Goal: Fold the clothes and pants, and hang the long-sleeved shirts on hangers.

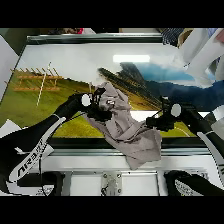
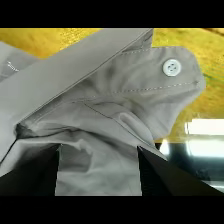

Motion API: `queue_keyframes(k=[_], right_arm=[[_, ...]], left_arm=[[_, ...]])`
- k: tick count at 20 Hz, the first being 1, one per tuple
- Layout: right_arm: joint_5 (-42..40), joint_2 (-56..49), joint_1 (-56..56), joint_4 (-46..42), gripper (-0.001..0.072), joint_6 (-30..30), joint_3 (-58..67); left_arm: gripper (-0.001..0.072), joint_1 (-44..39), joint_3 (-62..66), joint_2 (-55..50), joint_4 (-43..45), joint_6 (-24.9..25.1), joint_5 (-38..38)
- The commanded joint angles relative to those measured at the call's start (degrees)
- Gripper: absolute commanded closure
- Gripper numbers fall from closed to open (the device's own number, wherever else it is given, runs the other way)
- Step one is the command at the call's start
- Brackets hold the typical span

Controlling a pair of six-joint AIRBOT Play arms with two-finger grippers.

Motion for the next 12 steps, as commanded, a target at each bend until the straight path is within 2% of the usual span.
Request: queue_keyframes(k=[1,3,4,5,6,9,12], right_arm=[[1.46,-3.67,0.04,0.96,0.0200,-4.52,-0.13],[1.53,-4.13,0.04,0.96,0.0205,-5.01,-0.13],[1.49,-4.17,0.04,0.96,0.0352,-5.01,-0.13],[1.46,-4.13,0.04,0.96,0.0650,-5.01,-0.13],[1.53,-4.02,0.04,0.98,0.0699,-4.98,-0.04],[5.11,-0.83,-0.17,0.74,0.0699,-6.08,4.83],[12.26,7.65,-0.17,0.52,0.0700,-9.07,20.70]], left_arm=[[0.0692,-0.02,0.07,1.84,0.04,0.00,0.02],[0.0692,-0.02,0.07,2.69,0.02,-0.02,0.02],[0.0692,-0.02,0.07,3.30,0.02,-0.02,-0.02],[0.0692,-0.02,0.09,4.07,0.02,-0.02,0.04],[0.0692,-0.02,0.09,5.25,0.02,-0.02,0.22],[0.0692,1.38,3.17,11.50,-0.09,-0.04,-0.17],[0.0692,3.54,15.47,20.98,-0.66,-0.07,-2.05]])
